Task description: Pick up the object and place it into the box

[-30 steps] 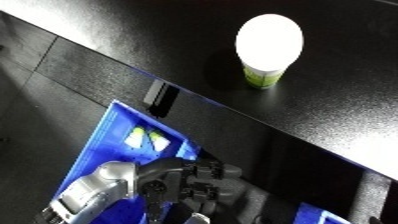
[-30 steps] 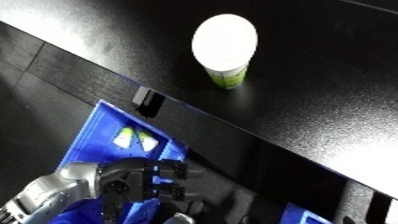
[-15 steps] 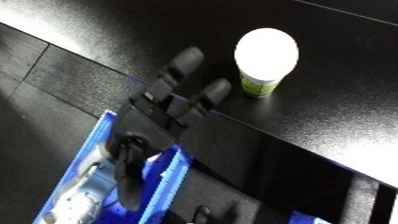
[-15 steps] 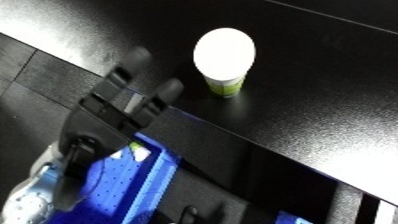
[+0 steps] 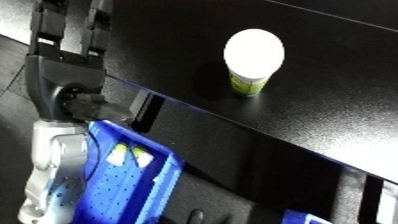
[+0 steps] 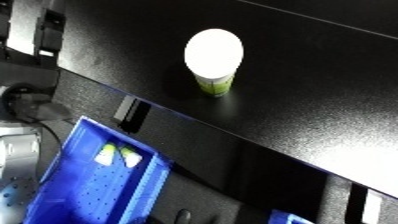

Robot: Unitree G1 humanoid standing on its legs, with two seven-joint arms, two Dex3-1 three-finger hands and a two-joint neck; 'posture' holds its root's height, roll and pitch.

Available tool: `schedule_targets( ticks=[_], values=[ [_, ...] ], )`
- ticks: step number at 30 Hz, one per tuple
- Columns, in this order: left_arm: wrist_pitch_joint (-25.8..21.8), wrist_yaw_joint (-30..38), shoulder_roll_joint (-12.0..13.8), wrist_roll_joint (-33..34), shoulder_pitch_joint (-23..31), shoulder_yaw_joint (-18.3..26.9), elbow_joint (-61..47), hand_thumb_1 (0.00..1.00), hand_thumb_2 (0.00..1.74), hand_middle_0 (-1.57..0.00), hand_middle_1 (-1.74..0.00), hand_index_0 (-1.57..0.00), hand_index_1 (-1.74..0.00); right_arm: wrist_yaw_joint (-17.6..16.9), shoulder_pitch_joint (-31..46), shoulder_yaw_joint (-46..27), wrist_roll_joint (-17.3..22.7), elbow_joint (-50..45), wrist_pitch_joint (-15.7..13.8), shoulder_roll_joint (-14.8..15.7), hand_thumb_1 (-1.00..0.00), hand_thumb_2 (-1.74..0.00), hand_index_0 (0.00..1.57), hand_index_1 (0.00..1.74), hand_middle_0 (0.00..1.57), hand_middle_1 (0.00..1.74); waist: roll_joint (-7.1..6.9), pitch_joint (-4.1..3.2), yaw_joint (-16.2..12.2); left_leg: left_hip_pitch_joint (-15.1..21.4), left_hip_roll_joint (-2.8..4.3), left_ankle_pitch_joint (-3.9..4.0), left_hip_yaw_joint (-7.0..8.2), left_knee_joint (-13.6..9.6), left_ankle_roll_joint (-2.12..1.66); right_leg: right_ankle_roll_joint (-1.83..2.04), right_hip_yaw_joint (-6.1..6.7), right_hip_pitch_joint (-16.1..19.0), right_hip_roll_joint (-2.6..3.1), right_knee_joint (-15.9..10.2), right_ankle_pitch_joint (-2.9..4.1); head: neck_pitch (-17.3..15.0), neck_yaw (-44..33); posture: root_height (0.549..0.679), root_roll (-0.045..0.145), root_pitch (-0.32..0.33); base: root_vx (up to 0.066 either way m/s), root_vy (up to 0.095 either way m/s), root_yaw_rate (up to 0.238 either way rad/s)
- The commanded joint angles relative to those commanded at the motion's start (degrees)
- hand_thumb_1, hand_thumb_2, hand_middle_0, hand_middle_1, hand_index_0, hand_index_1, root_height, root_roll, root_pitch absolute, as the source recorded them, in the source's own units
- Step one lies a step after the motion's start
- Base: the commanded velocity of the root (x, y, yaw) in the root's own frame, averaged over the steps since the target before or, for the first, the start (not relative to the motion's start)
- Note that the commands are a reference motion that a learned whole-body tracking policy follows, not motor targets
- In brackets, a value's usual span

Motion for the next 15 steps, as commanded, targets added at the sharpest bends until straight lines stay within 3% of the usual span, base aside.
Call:
schedule_targets(
  ticks=[5, 15],
  values=[
    [4.1, 4.1, 1.7, 8.9, -2.8, -3.8, 1.3, 0.00, 0.00, 0.00, 0.00, 0.00, 0.00, 0.1, -0.8, 0.7, 0.0, 0.2, 0.2, -0.7, 0.00, 0.00, 0.00, 0.00, 0.00, 0.00, 0.31, 0.16, -1.2, -0.3, 0.34, 0.10, 0.66, 0.1, -0.02, 0.03, 0.55, -0.5, 0.37, 0.0, 0.13, 1.0, -0.6, 0.637, 0.032, -0.063, -0.003, 0.013, -0.074],
    [10.9, 6.4, 3.4, 10.8, -8.6, -12.1, 7.8, 0.00, 0.00, 0.00, 0.00, 0.00, 0.00, 0.0, -2.6, 2.0, -0.7, 0.1, 1.7, -1.6, 0.00, 0.00, 0.00, 0.00, 0.00, 0.00, 0.31, 0.78, -3.5, -0.9, 1.15, -0.41, 2.05, 1.6, 0.30, 0.16, 1.97, -1.8, 1.17, 0.7, 0.38, 2.8, -2.4, 0.635, 0.030, -0.061, 0.022, 0.014, -0.079]
  ],
)
